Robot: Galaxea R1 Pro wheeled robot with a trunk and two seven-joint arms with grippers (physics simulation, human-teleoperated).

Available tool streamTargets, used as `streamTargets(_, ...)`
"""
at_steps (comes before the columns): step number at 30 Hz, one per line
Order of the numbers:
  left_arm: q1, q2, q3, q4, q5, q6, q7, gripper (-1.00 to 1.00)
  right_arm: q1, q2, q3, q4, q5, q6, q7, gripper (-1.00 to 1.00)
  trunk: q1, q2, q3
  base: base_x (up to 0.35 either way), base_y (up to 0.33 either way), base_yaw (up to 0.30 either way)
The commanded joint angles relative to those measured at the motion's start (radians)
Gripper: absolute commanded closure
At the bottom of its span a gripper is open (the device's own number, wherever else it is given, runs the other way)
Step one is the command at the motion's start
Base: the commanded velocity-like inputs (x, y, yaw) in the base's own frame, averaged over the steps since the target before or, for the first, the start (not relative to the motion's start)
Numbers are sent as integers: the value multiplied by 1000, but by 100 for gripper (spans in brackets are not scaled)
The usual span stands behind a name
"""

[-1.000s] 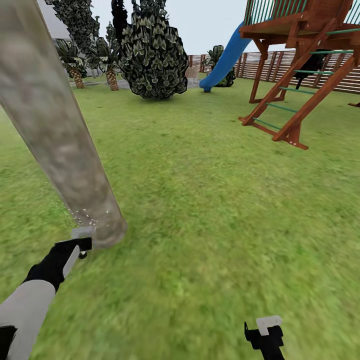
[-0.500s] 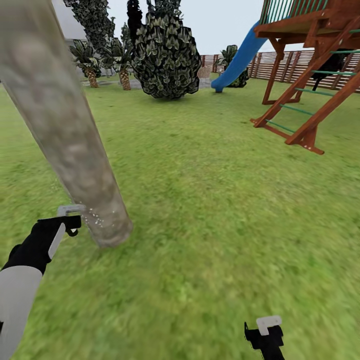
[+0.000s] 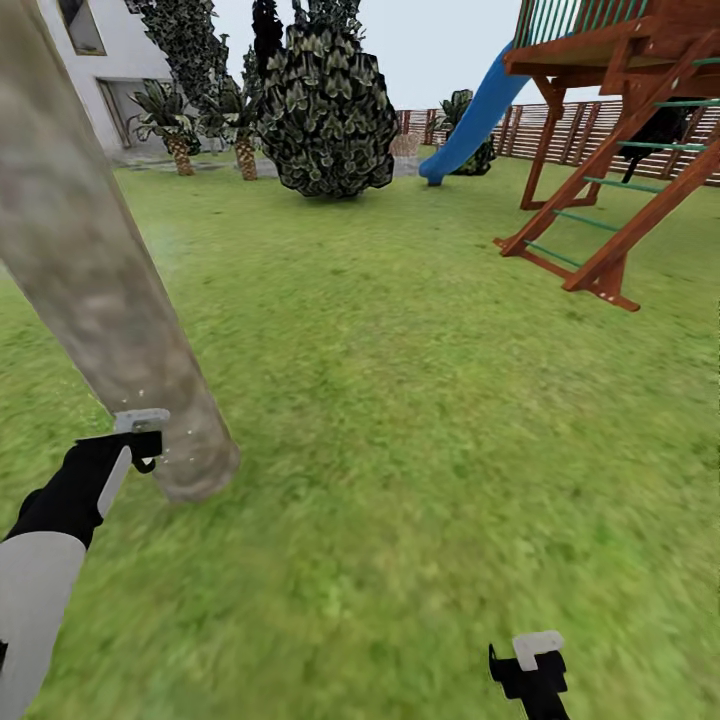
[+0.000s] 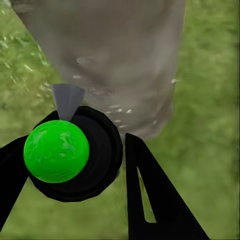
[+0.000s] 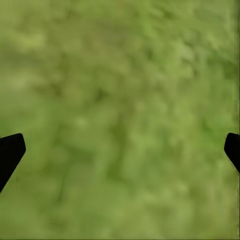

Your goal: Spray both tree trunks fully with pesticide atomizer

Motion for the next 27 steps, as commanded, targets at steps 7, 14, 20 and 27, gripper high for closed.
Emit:
streamTargets(7,-1,-1,1,-2,4,6,7,100,-1,0,-9,1,11,-3,-2,-100,0,0,-1,87,-269,2)
streamTargets(14,33,9,8,15,6,2,13,100,-1,0,-8,1,10,-3,-2,-100,0,0,-1,17,-271,219)
streamTargets(20,70,5,2,38,8,-6,61,100,-1,0,-7,1,11,-3,-2,-100,0,0,-1,184,-223,164)
streamTargets(27,71,3,2,92,6,-11,65,100,-1,0,-8,2,11,-3,-2,-100,0,0,-1,214,-190,2)
